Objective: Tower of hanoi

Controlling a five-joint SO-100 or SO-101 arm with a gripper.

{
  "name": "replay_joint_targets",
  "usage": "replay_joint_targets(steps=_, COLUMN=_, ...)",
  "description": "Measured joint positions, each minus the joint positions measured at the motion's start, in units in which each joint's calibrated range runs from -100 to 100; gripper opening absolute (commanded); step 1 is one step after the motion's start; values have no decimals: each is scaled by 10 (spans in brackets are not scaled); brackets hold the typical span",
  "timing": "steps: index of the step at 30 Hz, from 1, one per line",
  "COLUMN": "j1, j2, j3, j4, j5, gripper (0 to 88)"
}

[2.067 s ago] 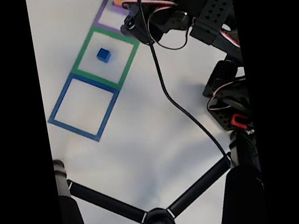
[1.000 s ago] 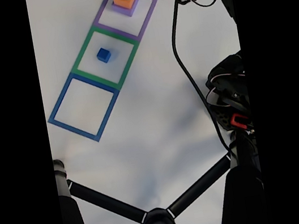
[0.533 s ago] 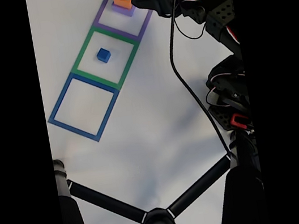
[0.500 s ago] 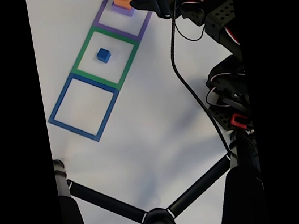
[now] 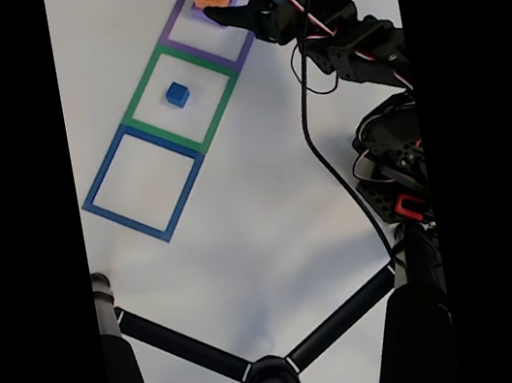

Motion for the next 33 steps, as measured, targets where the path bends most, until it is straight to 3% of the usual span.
replay_joint_targets(steps=18, j1=-5, j2=188, j3=-53, j4=-154, j5=0, gripper=361)
replay_joint_targets(steps=33, j1=-5, j2=276, j3=-122, j4=-198, j5=0, gripper=364)
